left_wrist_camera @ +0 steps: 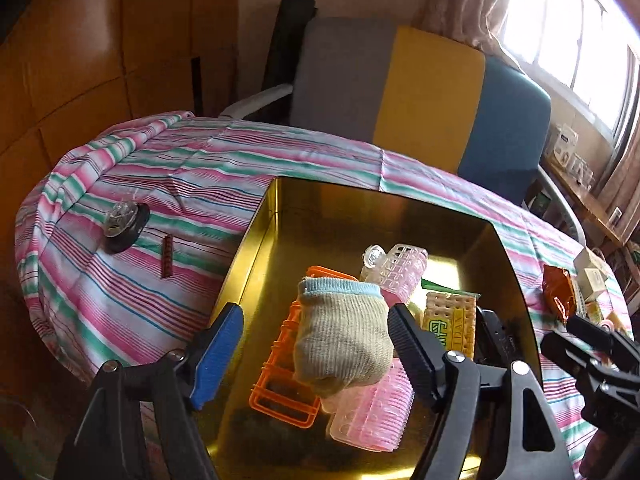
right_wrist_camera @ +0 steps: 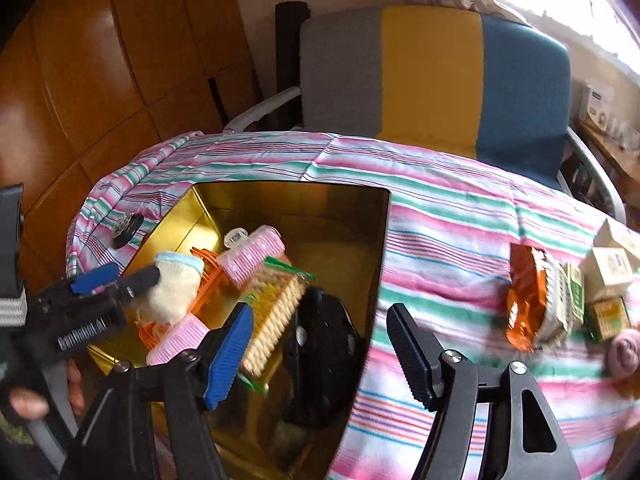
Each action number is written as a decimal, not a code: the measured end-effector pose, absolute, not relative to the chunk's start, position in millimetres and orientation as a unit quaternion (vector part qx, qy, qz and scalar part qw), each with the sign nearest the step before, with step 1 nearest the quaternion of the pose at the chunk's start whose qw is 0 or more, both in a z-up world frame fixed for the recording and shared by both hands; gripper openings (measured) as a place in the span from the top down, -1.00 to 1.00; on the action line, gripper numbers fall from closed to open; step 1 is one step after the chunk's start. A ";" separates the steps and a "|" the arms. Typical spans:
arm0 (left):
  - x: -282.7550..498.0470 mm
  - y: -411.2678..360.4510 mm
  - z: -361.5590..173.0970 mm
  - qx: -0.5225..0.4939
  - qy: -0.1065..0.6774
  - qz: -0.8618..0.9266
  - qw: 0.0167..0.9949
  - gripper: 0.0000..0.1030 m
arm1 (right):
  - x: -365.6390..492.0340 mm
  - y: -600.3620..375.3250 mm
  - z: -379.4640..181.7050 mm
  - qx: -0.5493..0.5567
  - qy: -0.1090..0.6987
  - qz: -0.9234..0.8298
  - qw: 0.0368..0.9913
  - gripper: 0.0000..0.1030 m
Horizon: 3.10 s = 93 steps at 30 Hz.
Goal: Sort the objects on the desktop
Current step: 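Move both tools back from the tray toward the sponges and socks, then lower left tool over flat yellow sponge while right tool approaches pink rolled sock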
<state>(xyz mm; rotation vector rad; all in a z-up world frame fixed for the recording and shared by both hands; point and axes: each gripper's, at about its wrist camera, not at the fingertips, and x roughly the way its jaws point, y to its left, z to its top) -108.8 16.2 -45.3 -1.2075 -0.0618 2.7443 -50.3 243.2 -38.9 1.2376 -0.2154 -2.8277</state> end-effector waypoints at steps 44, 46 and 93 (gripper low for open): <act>47.9 191.6 -78.8 -0.438 0.117 0.805 0.382 -0.45 | 108.4 491.6 -86.8 0.319 -0.414 -0.847 -0.095 -0.93; 46.5 188.2 -77.9 -0.437 0.112 0.808 0.379 -0.45 | 96.9 465.5 -70.9 0.311 -0.381 -0.868 -0.070 -0.99; -0.2 359.0 -66.9 -0.422 0.151 0.772 0.451 -0.59 | 47.2 588.1 -110.3 0.352 -0.347 -0.857 -0.147 -0.50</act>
